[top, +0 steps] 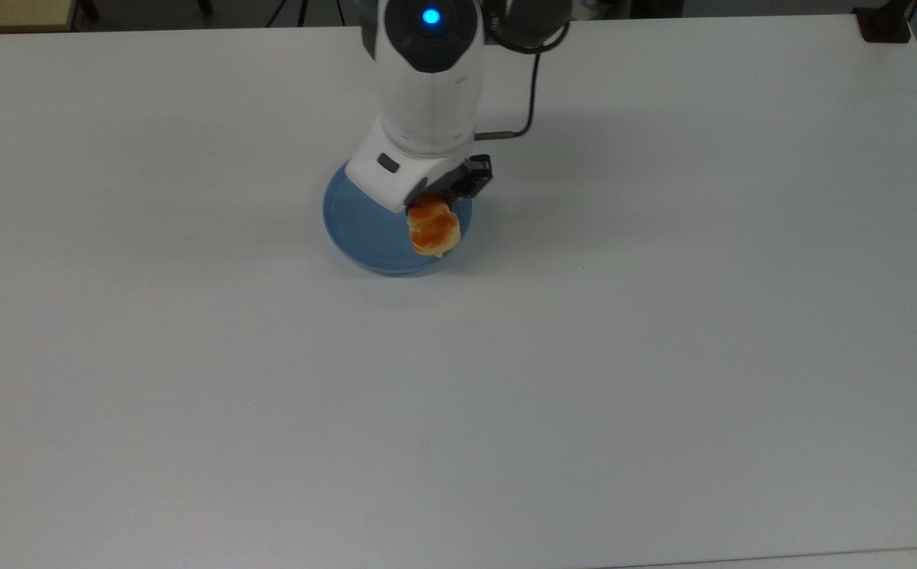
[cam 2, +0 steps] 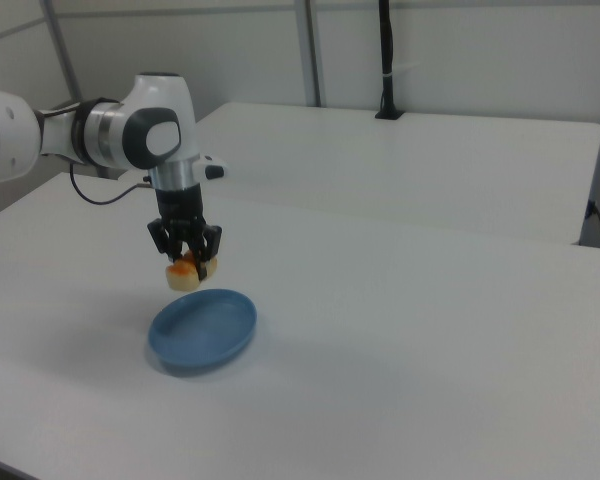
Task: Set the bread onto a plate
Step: 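Carry the bread roll over the blue plate and lower it, then open the gripper to release the roll and raise it away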
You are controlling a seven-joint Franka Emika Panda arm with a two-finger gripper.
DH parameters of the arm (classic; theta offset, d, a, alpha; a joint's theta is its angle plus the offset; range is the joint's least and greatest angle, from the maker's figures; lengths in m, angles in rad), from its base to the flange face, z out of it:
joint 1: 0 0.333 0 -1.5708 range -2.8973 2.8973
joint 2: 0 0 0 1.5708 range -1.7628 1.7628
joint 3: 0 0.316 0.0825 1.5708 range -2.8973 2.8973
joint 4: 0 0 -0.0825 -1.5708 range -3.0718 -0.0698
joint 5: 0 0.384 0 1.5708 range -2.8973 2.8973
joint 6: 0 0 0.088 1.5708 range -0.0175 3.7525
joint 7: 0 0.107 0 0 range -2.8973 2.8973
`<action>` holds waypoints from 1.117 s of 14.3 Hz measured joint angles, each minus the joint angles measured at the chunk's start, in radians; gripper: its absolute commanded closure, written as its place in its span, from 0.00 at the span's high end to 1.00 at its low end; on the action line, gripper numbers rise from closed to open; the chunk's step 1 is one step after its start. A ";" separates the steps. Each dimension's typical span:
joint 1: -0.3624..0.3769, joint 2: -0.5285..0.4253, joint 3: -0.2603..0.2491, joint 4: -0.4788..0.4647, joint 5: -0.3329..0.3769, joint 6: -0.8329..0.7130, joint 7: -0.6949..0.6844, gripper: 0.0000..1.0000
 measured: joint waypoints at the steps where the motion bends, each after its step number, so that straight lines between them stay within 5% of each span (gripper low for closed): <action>1: -0.013 -0.024 0.000 -0.043 0.000 0.000 -0.017 0.47; 4: -0.030 -0.049 0.000 -0.109 0.000 0.009 -0.035 0.59; 7: -0.032 -0.049 0.001 -0.159 0.000 0.071 -0.039 1.00; 16: -0.032 -0.118 0.003 -0.155 -0.025 0.075 0.013 1.00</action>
